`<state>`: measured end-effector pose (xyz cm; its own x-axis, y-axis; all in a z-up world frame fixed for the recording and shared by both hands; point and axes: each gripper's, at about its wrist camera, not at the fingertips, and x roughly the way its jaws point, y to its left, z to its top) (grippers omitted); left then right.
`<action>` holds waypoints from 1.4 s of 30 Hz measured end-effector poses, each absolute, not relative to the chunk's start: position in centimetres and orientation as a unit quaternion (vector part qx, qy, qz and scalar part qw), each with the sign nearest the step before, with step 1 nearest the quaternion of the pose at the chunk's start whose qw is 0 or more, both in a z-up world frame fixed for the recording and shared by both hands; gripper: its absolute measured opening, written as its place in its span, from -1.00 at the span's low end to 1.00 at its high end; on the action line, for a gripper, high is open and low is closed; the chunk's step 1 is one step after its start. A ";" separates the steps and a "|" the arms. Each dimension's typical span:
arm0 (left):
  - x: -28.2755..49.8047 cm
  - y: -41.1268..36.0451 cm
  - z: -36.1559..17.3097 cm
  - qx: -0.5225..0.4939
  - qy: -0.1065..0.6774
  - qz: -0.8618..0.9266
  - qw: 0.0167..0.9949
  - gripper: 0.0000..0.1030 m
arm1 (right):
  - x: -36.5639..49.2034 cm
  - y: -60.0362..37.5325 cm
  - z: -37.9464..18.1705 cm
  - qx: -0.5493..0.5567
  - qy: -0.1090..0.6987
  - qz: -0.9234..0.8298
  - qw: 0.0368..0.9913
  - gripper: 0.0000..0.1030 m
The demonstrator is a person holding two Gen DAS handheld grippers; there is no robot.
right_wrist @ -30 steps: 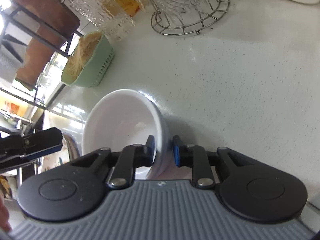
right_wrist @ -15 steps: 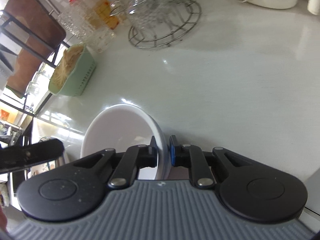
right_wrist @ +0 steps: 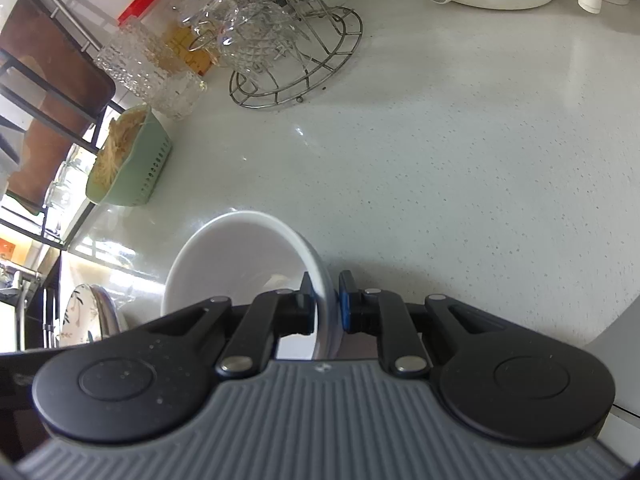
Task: Organize plates and bowls
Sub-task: 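Close both grippers on the rim of the stacked bowls, then lift the bowl stack and carry it toward the floral plate stack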
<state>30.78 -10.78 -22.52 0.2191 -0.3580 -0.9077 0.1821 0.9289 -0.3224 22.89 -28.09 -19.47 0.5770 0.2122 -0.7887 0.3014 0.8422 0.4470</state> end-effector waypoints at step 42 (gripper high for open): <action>29.0 -8.7 -20.0 -0.063 0.592 -0.168 0.786 -0.61 | 20.6 -25.6 -16.0 0.276 0.444 -0.038 0.852 -0.70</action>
<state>28.97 -8.69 -20.04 0.2429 -0.3392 -0.9088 0.1900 0.9354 -0.2983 20.61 -25.63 -16.04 0.6031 0.1796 -0.7772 0.3098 0.8451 0.4357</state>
